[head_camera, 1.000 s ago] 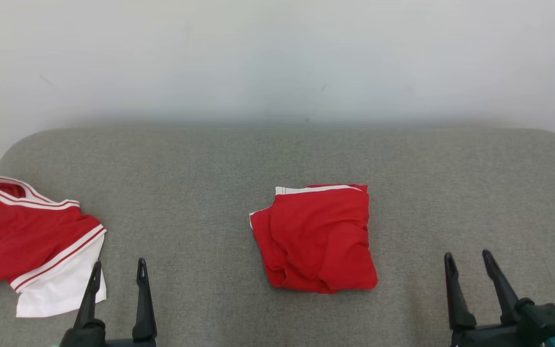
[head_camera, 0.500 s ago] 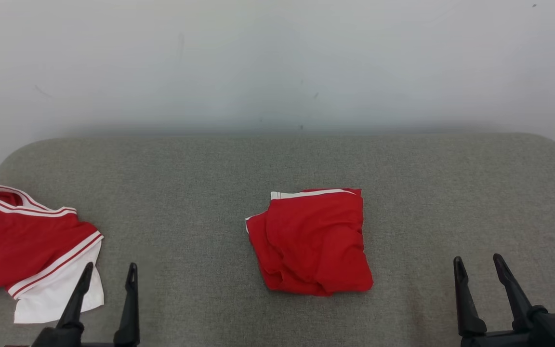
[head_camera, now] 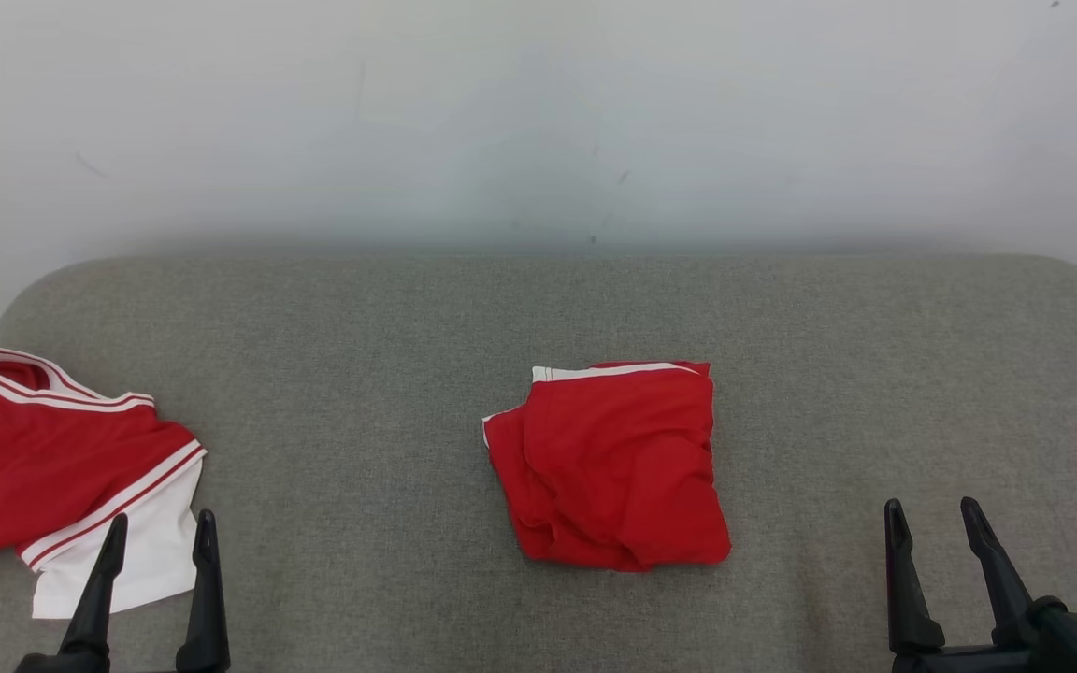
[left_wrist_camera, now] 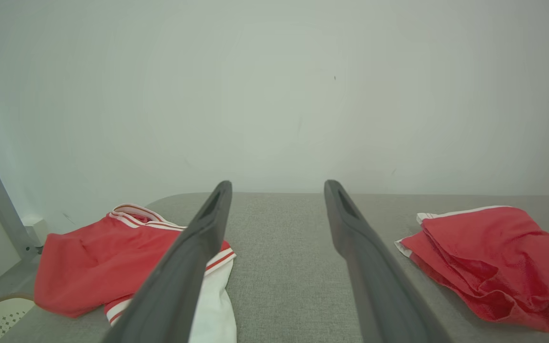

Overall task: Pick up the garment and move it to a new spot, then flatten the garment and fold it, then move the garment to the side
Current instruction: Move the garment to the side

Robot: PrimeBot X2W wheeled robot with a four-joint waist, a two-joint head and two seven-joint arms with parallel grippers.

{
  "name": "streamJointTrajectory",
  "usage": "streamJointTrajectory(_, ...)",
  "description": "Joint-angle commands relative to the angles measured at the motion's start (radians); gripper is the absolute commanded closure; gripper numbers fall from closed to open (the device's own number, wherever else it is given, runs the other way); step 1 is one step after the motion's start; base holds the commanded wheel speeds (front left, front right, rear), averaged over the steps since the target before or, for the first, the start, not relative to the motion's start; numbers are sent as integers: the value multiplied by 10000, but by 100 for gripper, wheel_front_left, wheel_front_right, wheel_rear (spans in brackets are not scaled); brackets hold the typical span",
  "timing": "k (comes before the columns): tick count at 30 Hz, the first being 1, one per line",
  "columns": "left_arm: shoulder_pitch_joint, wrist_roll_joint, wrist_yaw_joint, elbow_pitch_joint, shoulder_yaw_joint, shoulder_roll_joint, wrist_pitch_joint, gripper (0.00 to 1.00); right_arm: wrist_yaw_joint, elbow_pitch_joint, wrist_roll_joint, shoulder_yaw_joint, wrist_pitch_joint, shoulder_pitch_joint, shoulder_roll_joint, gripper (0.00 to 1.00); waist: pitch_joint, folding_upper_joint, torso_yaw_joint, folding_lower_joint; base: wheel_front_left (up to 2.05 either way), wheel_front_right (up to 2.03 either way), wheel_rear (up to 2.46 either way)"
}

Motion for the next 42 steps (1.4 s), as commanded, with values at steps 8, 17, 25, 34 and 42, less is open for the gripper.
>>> streamJointTrajectory(8,212,130,58,253,-82,231,325,0,-15,118,23,7,30,-51,72,0,-56,0,74,0,0,0,0)
streamJointTrajectory(17,258,-14,65,250,-200,360,895,0,-13,149,-16,5,187,-68,82,0,-63,0,78,0,0,0,0)
streamJointTrajectory(25,282,-46,162,158,-195,442,1014,0,-13,170,-52,-45,223,-37,90,0,-70,0,56,0,0,0,0)
streamJointTrajectory(34,276,-72,218,122,-244,503,1007,0,-13,195,-21,-72,255,-33,103,0,-54,0,53,0,0,0,0)
streamJointTrajectory(42,140,-56,355,99,-235,474,875,0,-13,404,338,163,389,-413,114,0,-40,0,188,0,0,0,0)
